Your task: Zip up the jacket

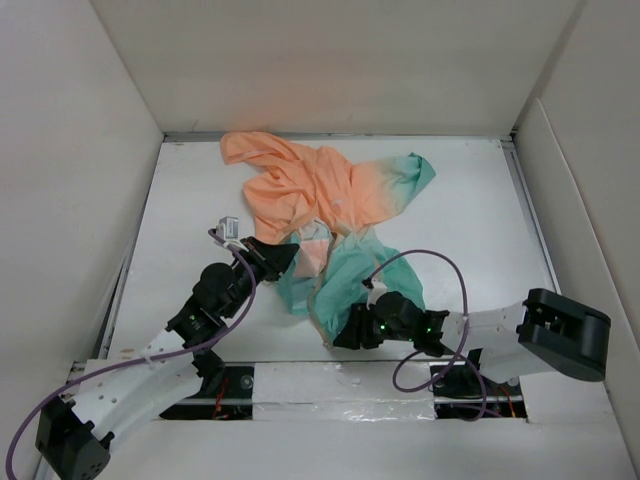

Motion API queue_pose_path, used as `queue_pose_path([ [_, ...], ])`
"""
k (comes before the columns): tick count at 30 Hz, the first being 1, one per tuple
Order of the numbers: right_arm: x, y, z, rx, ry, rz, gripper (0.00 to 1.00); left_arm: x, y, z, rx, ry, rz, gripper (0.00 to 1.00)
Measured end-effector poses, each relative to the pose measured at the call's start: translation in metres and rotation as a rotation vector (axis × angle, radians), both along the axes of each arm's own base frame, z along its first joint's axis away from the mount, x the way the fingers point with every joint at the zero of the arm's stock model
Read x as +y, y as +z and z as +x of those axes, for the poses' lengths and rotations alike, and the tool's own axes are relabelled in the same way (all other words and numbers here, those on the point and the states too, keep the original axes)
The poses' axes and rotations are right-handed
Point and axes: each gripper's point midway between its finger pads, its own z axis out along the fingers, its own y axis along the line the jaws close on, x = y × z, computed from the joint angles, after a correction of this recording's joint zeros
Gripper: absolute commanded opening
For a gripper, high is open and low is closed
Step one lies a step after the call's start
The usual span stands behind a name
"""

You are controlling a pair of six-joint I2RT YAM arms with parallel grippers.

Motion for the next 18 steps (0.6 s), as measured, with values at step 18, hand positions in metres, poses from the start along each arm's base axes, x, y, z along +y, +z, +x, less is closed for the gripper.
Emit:
queue_pose_path([
  [18,0.012,0.002,-0.002,-0.009,0.020,0.009,0.50,-0.002,0.000,-0.002,0.000,-0.014,-0.001,0.00],
])
